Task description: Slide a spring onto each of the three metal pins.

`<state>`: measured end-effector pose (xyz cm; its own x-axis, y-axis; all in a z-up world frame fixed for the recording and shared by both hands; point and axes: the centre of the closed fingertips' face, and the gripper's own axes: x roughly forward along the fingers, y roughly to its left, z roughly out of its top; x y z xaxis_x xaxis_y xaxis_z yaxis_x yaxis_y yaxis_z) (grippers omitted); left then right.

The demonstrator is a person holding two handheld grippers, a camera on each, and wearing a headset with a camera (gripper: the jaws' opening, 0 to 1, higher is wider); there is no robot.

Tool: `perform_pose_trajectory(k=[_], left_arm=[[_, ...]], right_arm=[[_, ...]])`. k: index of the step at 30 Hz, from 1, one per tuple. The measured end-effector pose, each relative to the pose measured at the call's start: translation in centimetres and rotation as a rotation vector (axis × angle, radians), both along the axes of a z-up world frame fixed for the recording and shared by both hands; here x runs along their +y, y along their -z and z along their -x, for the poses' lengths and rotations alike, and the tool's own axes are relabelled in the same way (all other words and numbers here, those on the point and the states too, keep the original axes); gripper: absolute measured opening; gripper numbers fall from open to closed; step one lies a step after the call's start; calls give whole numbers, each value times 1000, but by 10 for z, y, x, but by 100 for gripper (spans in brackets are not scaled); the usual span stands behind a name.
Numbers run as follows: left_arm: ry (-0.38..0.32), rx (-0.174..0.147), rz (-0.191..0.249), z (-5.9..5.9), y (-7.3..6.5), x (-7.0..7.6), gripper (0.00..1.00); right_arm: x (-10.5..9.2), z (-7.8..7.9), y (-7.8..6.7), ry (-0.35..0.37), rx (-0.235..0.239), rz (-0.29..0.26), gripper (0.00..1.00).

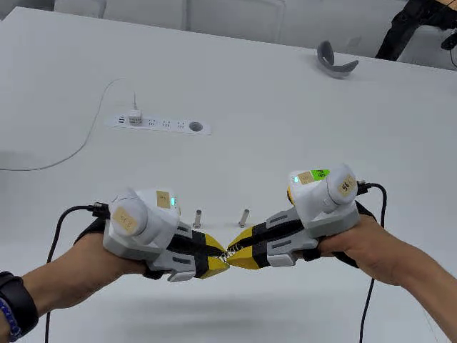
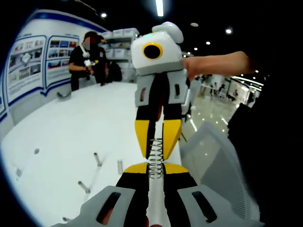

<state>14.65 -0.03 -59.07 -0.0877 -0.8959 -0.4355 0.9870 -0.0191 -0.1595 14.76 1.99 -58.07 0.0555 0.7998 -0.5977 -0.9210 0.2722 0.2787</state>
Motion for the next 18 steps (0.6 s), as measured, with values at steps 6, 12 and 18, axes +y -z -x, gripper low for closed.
perform_pose_trajectory(k=[6, 12, 18], left_arm=[[24, 6, -10, 6, 5, 3, 10], [8, 19, 0, 7, 8, 9, 10], [-24, 30, 16, 6, 11, 16, 11]], right_arm=[[5, 7, 6, -52, -12, 38, 12], [10, 7, 9, -55, -19, 50, 12], [14, 7, 13, -52, -12, 65, 12]])
